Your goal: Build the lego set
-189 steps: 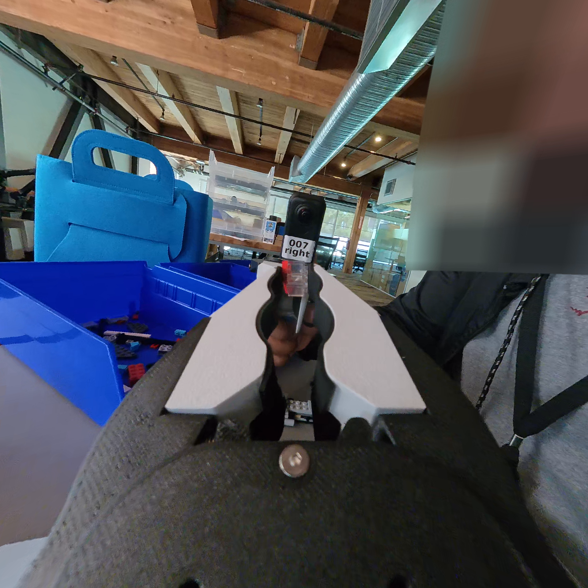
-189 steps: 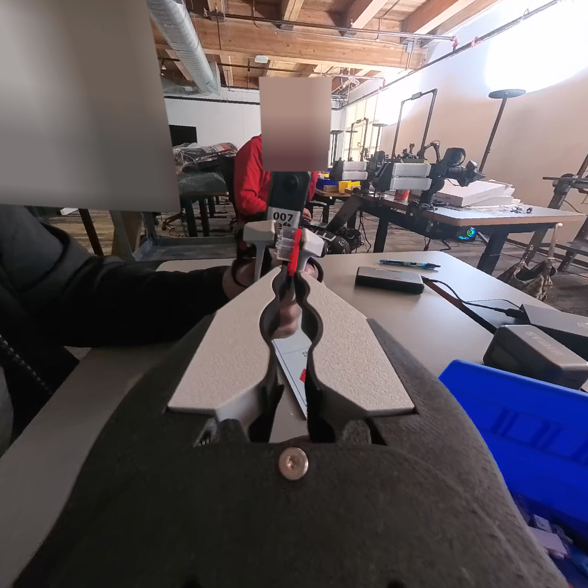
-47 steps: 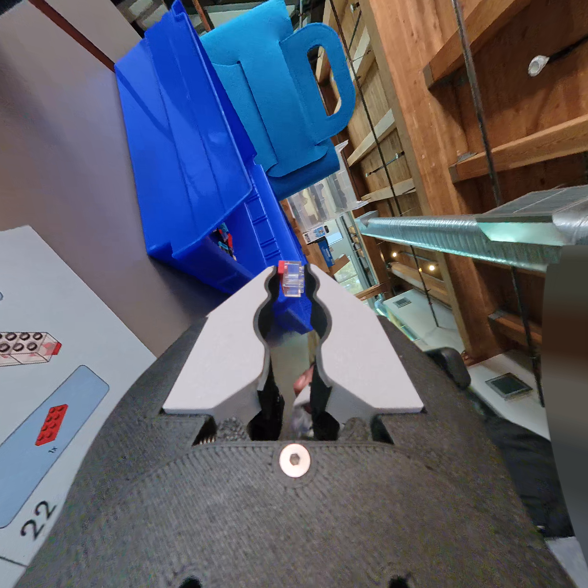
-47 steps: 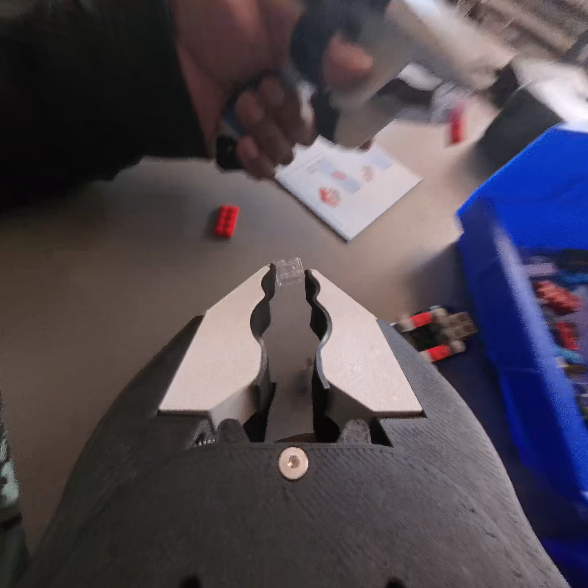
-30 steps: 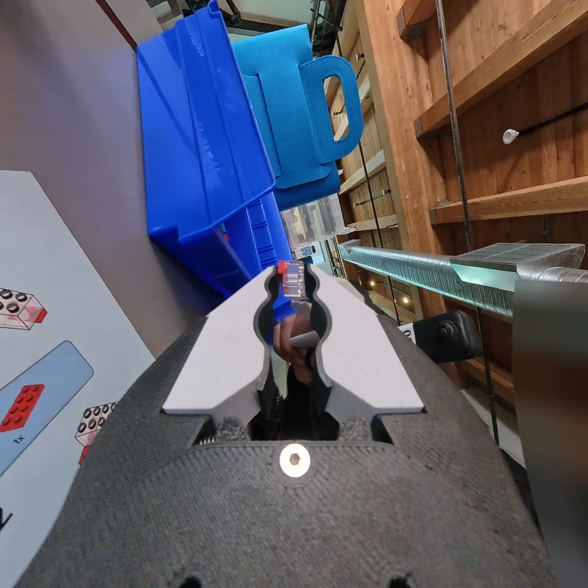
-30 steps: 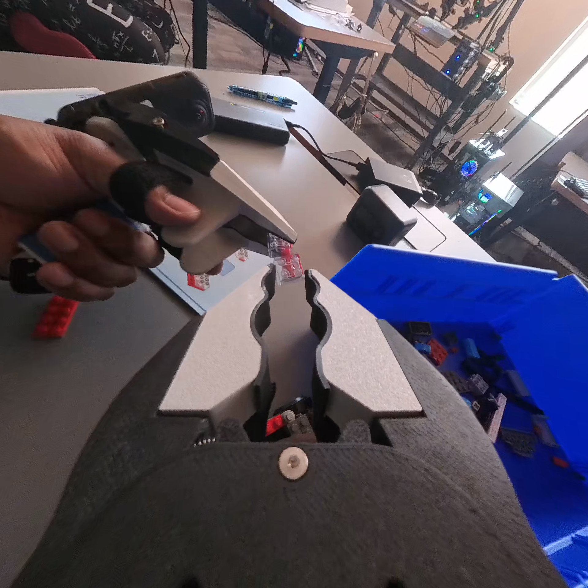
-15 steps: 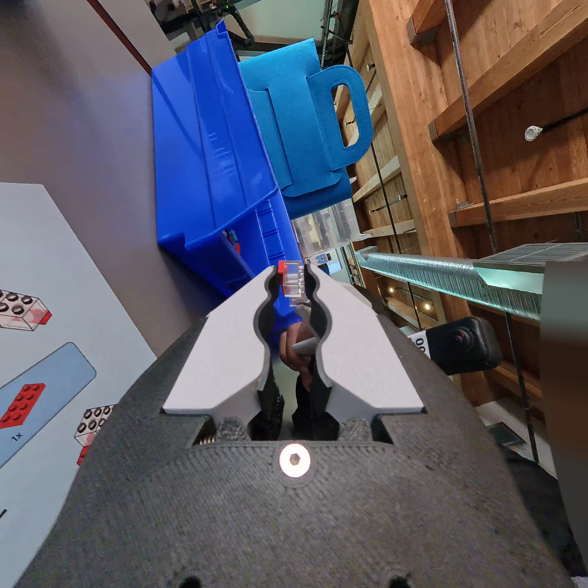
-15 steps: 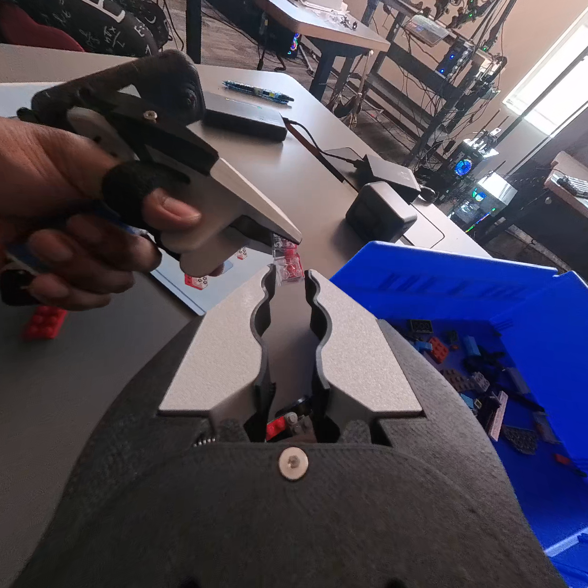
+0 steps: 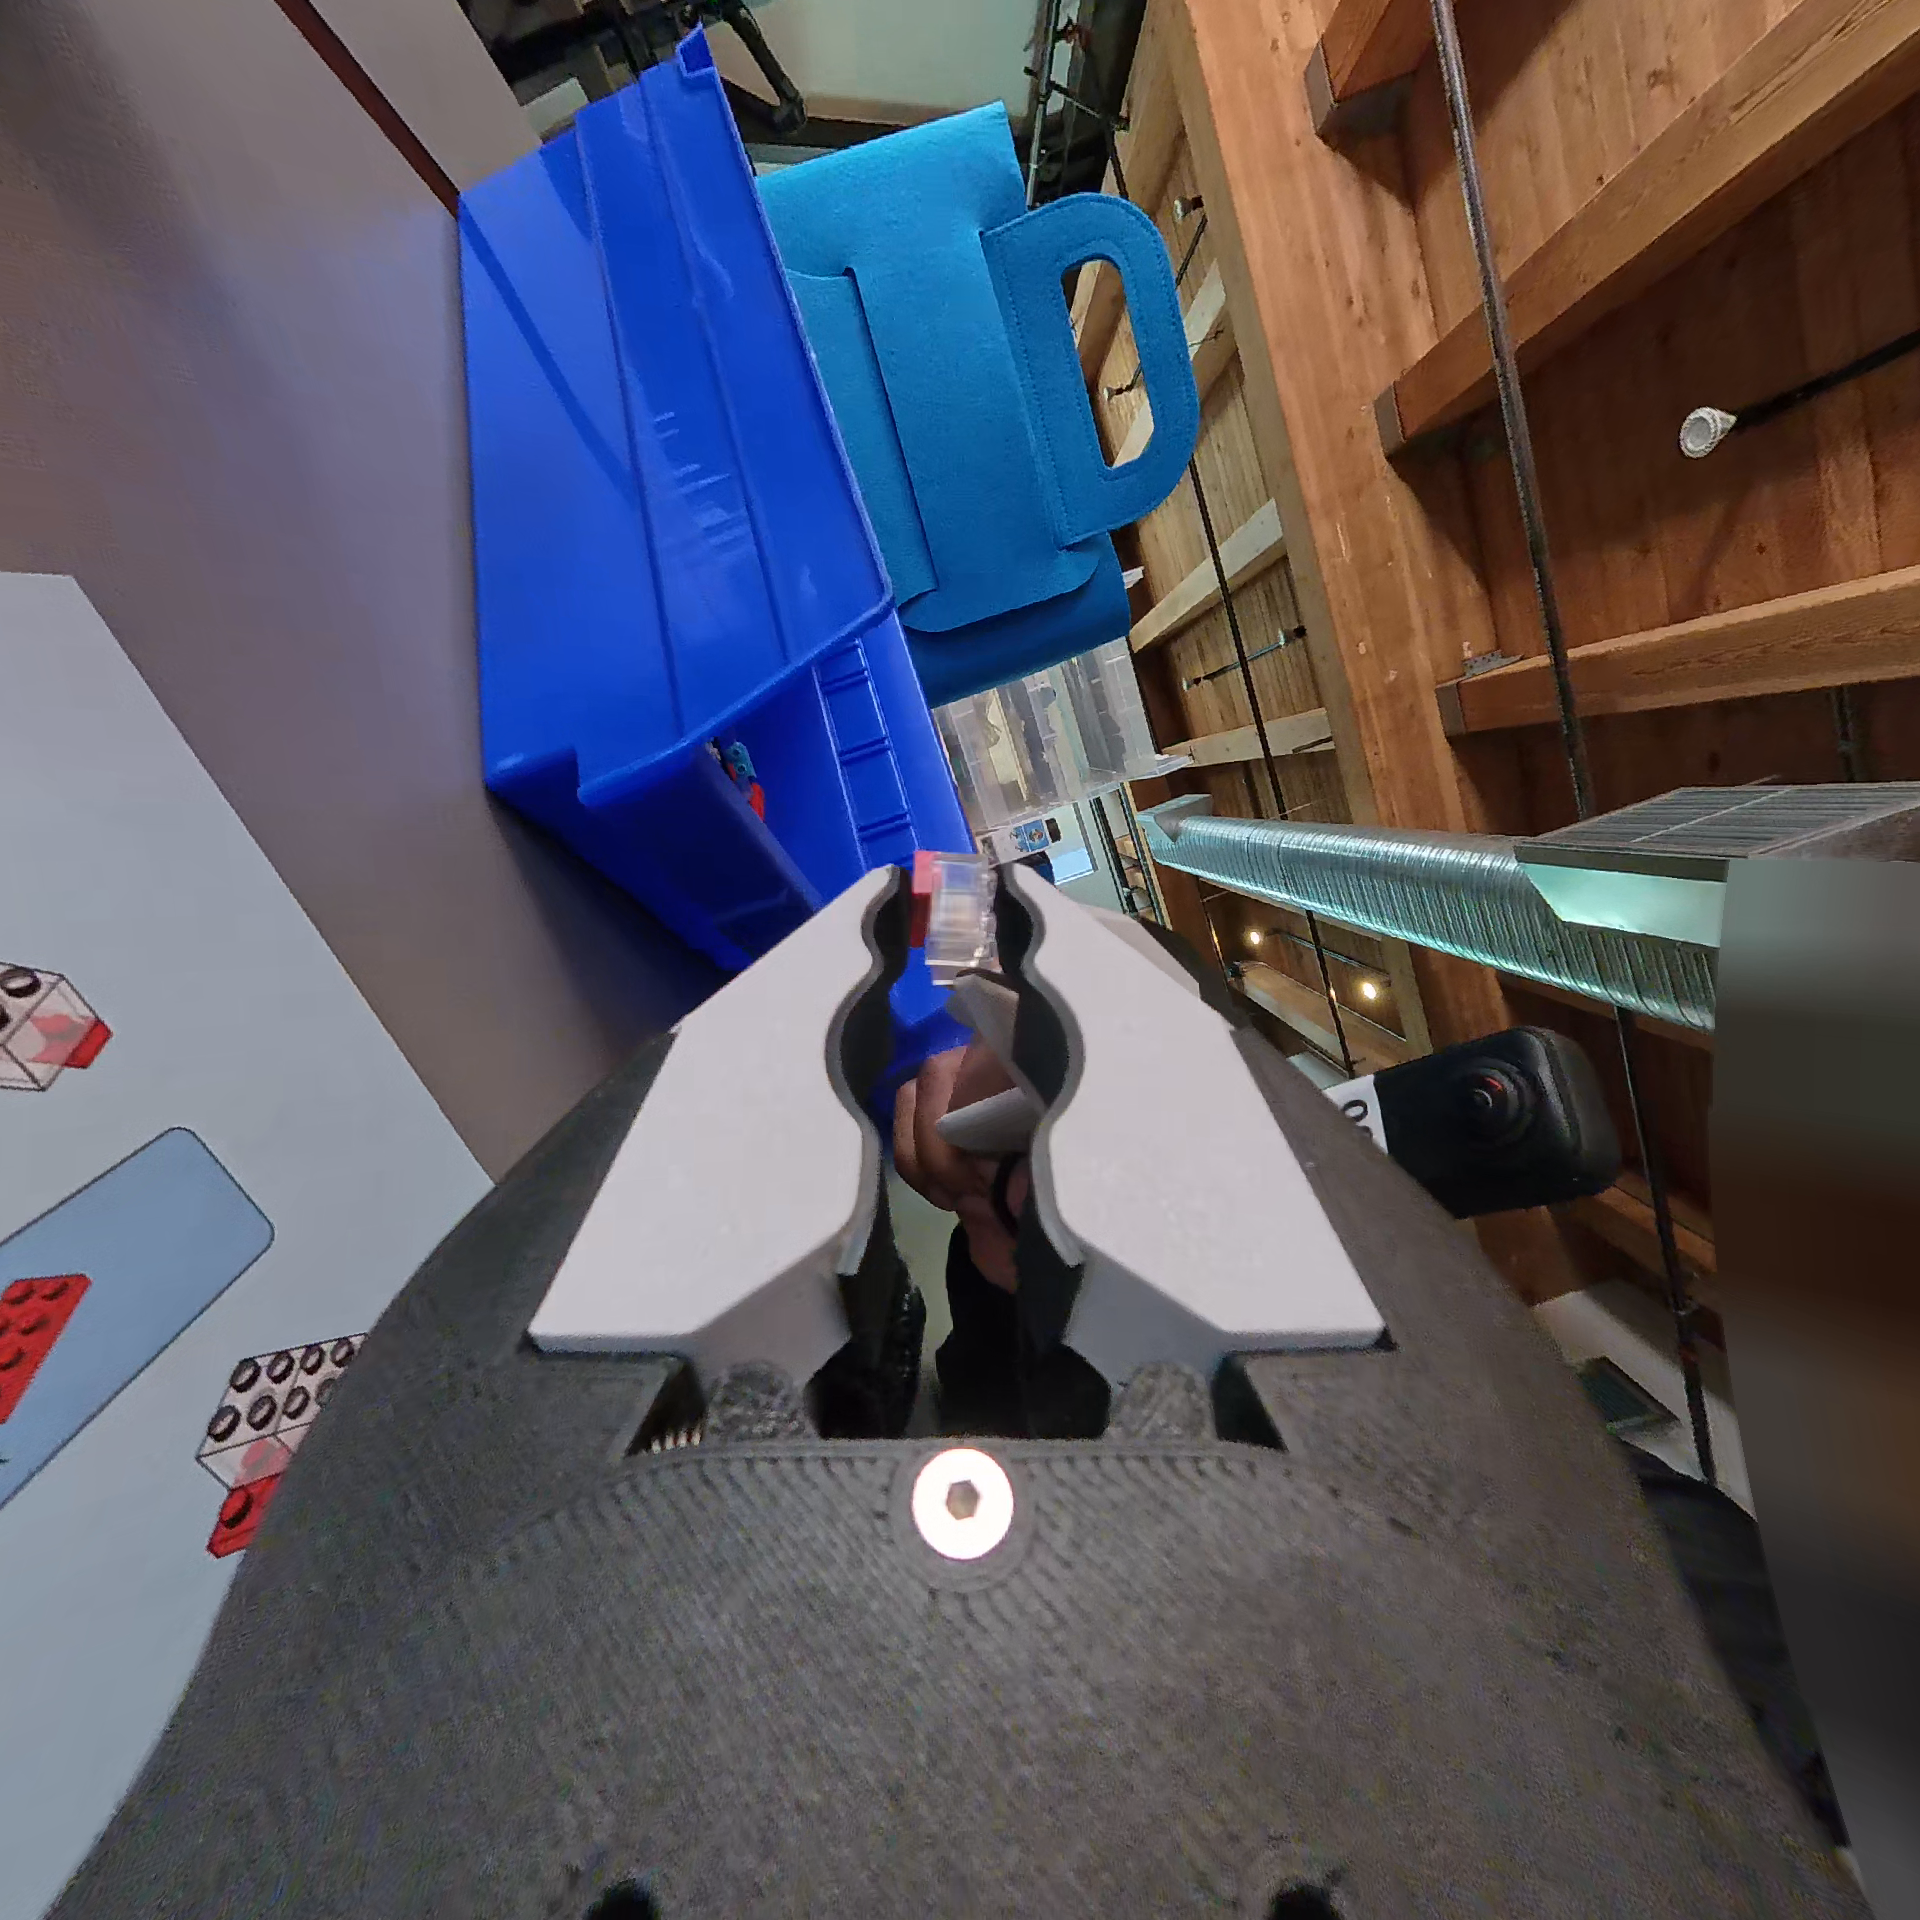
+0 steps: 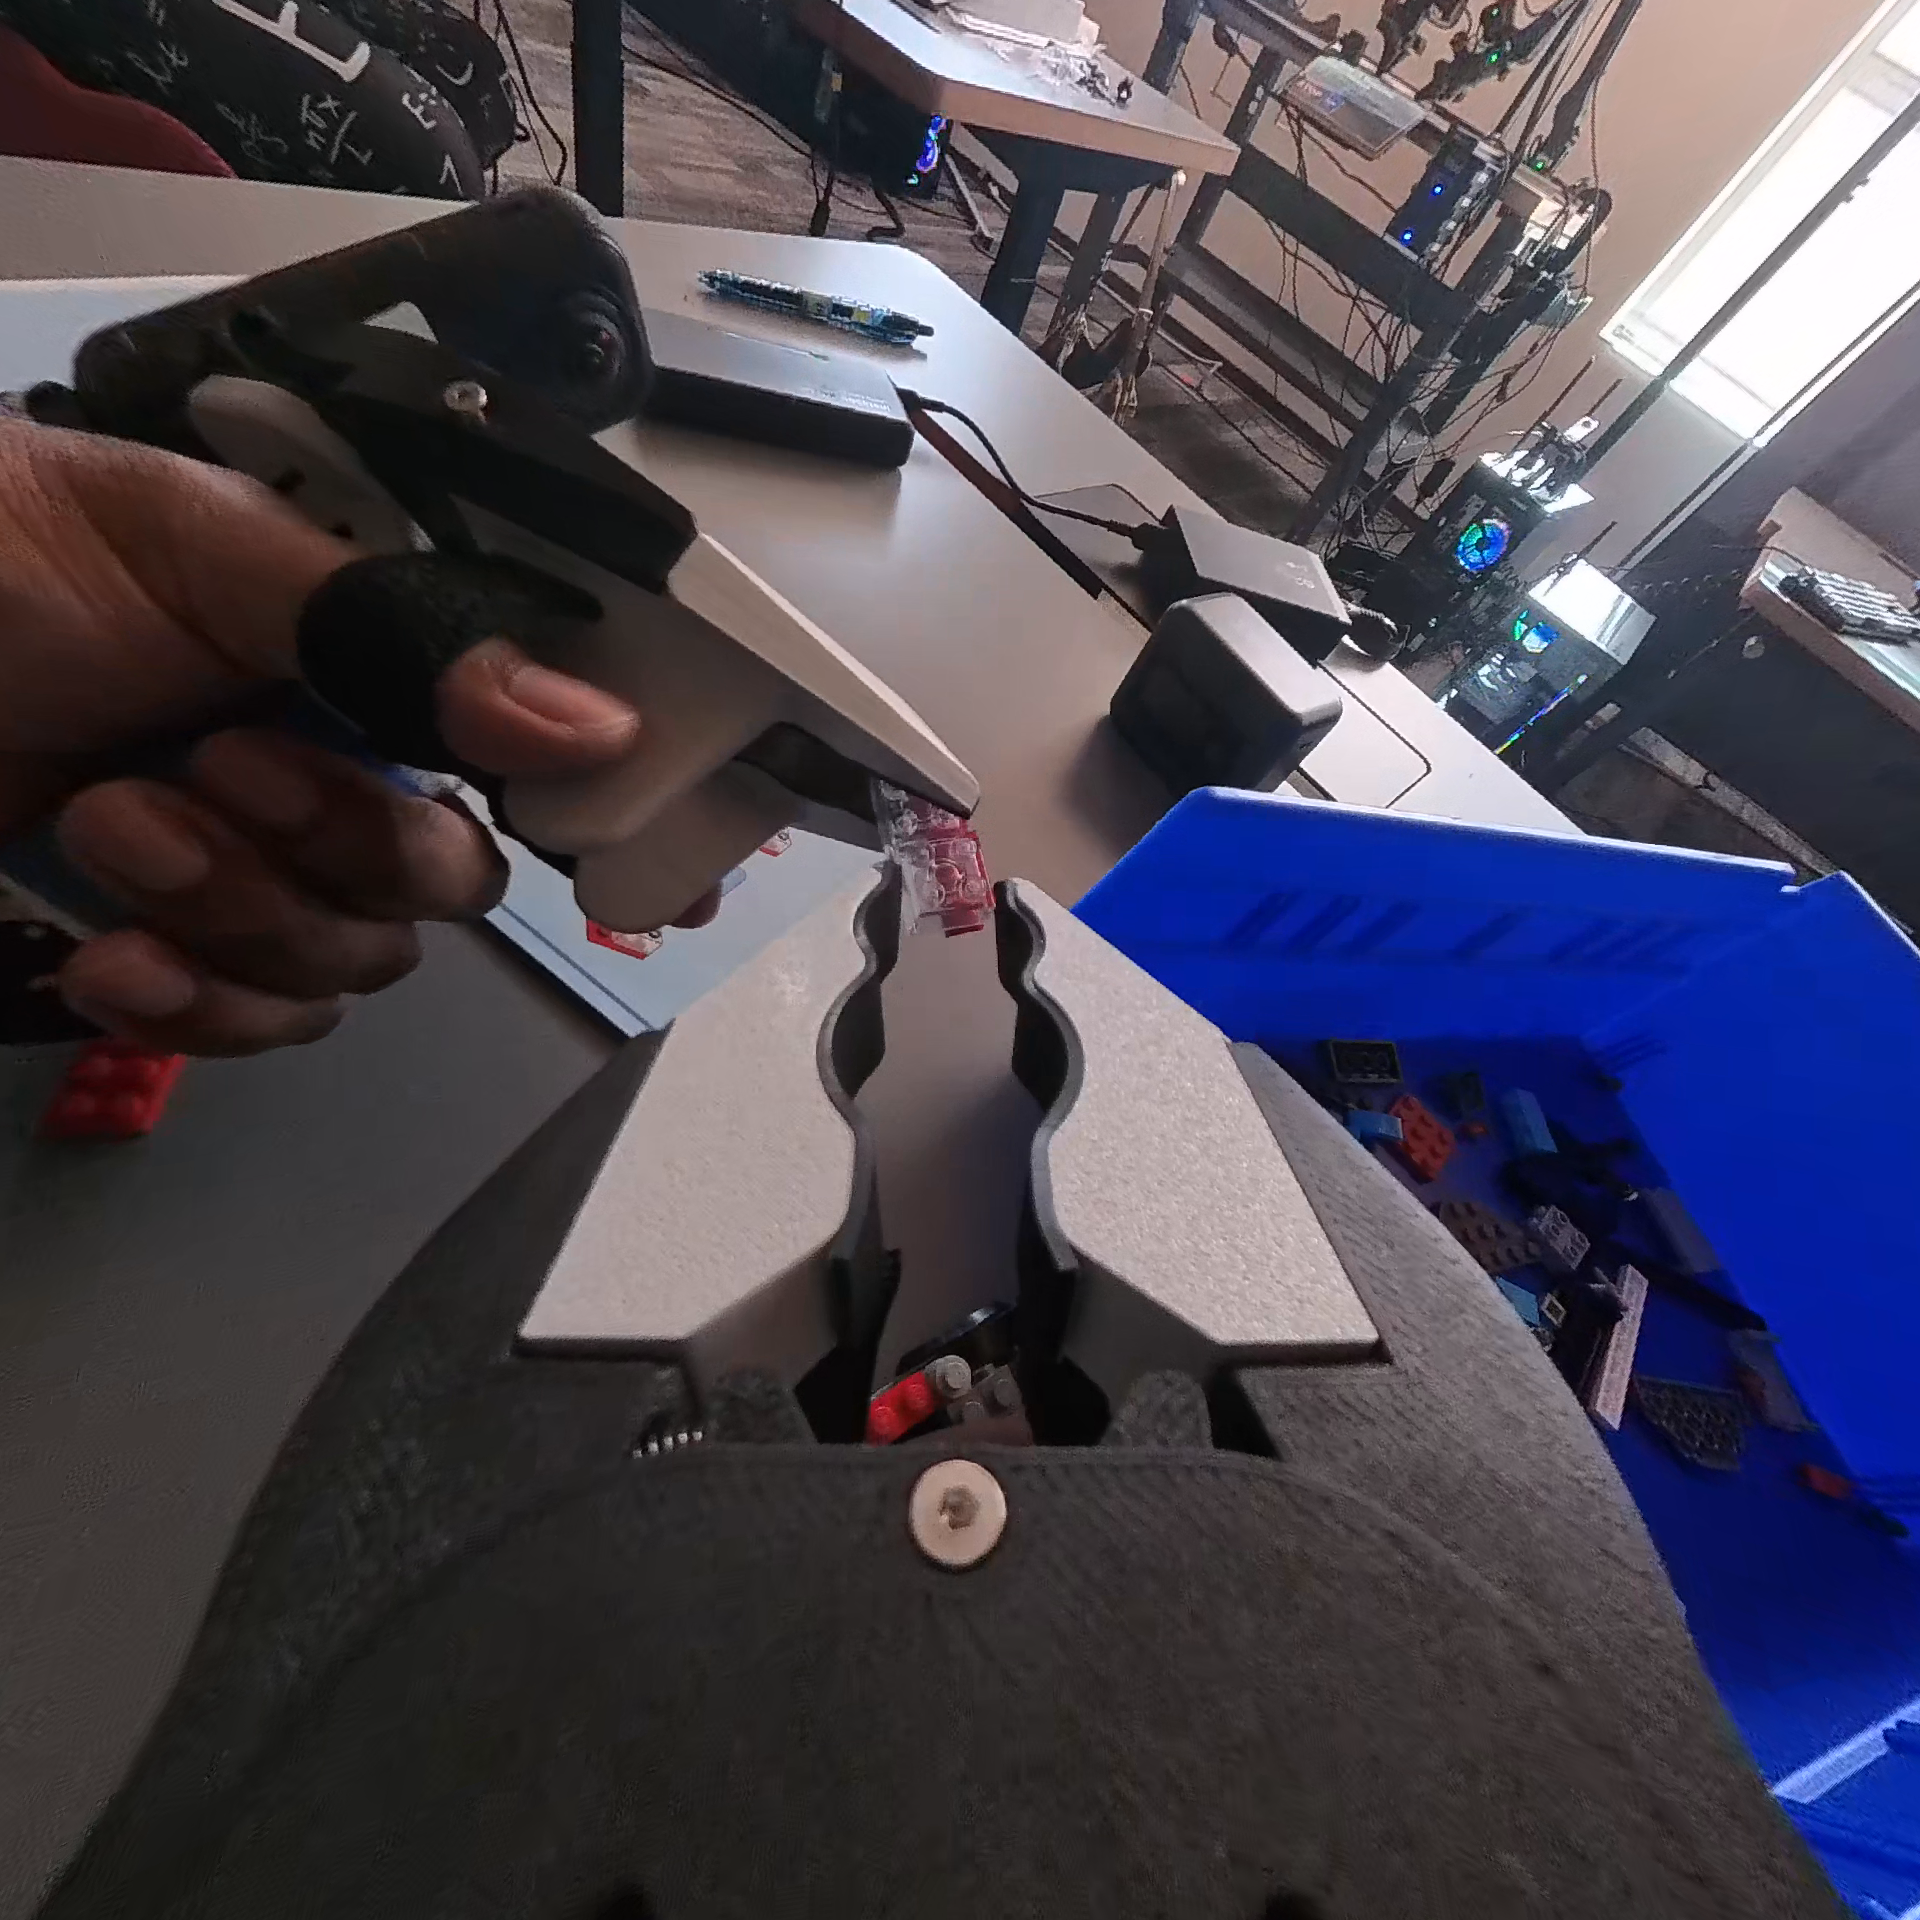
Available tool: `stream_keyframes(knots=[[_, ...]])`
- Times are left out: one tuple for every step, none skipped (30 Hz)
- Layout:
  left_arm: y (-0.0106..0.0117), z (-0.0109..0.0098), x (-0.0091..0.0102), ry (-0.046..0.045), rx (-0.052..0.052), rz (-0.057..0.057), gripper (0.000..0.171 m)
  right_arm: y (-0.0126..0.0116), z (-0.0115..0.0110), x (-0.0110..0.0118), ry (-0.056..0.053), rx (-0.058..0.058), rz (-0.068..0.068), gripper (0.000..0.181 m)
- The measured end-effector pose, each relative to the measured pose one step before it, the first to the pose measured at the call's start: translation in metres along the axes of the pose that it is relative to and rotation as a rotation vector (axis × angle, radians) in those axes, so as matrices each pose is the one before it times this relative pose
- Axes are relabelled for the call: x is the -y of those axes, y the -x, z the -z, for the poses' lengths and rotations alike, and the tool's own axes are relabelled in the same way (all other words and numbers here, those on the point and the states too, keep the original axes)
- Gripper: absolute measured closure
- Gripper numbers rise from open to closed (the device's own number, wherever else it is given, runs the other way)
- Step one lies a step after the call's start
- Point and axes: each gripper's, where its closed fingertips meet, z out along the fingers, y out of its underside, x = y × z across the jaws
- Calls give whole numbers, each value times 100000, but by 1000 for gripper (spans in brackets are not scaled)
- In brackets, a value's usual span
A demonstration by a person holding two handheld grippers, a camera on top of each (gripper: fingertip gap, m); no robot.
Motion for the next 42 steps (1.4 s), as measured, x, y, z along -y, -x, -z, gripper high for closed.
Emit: stream_keyframes(knots=[[-60, -12, -37, 454, -679, 616, 155, 4, 9, 11, -203, 65, 201, 162], [-73, 5, -1, 224, -811, 785, 155, 19, 10, 9, -187, 168, 190, 162], [-67, -5, -27, 429, -775, 985, 153, 12, -6, -11, -78, 171, 190, 162], [-65, -17, -66, 645, -694, 838, 151, 9, -1, -23, -56, 98, 249, 162], [-26, -39, -114, 1001, -426, 644, 149, 2, 10, 9, -187, 101, 296, 162], [8, -16, -131, 1055, -135, 194, 149, 22, 21, 28, -256, 147, 280, 162], [30, -50, -152, 1125, 229, -235, 148, 4, 7, 36, -221, 75, 189, 162], [-36, -78, -161, 1017, -86, -289, 148, 6, 9, 18, -153, 27, 113, 162], [-58, -64, -98, 596, -280, 4, 147, 0, -5, 13, -52, 20, 218, 162], [-17, 10, 93, -653, 15, -459, 148, 4, 6, 12, -134, 13, 351, 162], [13, 31, 96, -514, 328, -802, 150, 32, 21, 33, -242, 142, 309, 162], [4, 32, 46, 12, 243, -651, 152, 40, 8, 16, -197, 218, 181, 162], [-14, 22, 21, 159, 73, -100, 152, 60, 1, 11, -142, 241, 253, 162], [-23, 27, 34, -46, -107, 165, 152, 51, -13, -9, 1, 201, 377, 162], [-16, 41, 53, -145, -57, -9, 153, 44, -10, -31, 99, 148, 417, 162], [-8, 19, 6, 131, 117, -318, 153, 32, -29, -28, 103, 87, 322, 162], [1, -4, -37, 486, 243, -514, 153, 20, -15, -7, 6, 48, 163, 163], [-37, -3, -59, 620, 91, -719, 152, 10, 3, 21, -138, 15, 105, 163], [-39, -14, -80, 730, 124, -764, 152, -5, 14, 33, -232, -13, 83, 163], [-24, -38, -97, 844, 273, -785, 151, -2, 5, 40, -249, -21, 87, 163], [49, -34, -122, 806, 734, -927, 150, -6, 16, 32, -181, -60, 175, 163], [93, -46, -134, 912, 1079, -1287, 150, -7, 12, 15, -88, -94, 248, 163], [37, -19, -2, 4, 769, -1582, 151, 6, 12, 32, -157, -114, 323, 163], [43, 3, 18, -98, 640, -1189, 153, 11, 15, 49, -303, -79, 365, 163], [50, 32, 16, -53, 354, -791, 156, 24, 24, 60, -311, -45, 299, 163], [-41, 10, 8, 55, -301, -392, 156, 22, 13, 36, -139, -83, 330, 163], [-19, 8, -7, 44, -67, -492, 156, 12, -5, 5, -20, -117, 364, 163], [-1, 9, 20, 31, 114, -709, 156, 8, -12, 2, -51, -78, 199, 163], [-47, 10, 23, -45, -107, -869, 156, 2, 0, 42, -218, -64, 12, 163], [-111, 0, 51, -213, -409, -1009, 156, -22, 29, 75, -500, -123, -111, 163], [-203, -7, 75, -372, -975, -1455, 157, -37, 59, 147, -798, -147, -208, 163], [-265, -28, 17, 81, -1223, -1894, 157, -46, 80, 180, -943, -59, -288, 163], [-391, -43, 18, 323, -1783, -2354, 157, -43, 62, 149, -817, -48, -355, 163], [-450, -55, 52, -8, -1891, -2539, 157, -67, 48, 92, -620, -166, -413, 163], [-390, -76, -4, 266, -1405, -2188, 156, -54, 19, 21, -289, -64, -298, 163], [-381, -80, -4, 265, -1400, -1832, 156, -16, 19, 5, -283, 182, -121, 162], [-285, -60, 10, 133, -1021, -1597, 156, 20, 44, 64, -727, 459, -322, 161], [-124, -42, -23, 404, -389, -1073, 156, 47, 87, 125, -1100, 826, -930, 161], [-95, 12, 39, 17, -446, -918, 157, 37, 108, 175, -1266, 1219, -1633, 159], [-177, 40, 138, -556, -1137, -828, 157, 25, 134, 212, -1435, 1389, -2171, 158], [-138, 46, 146, -523, -843, -709, 157, 2, 165, 218, -1473, 1550, -2454, 156], [-140, 63, 135, -276, -869, -868, 157, 2, 182, 226, -1532, 1821, -2826, 155]])
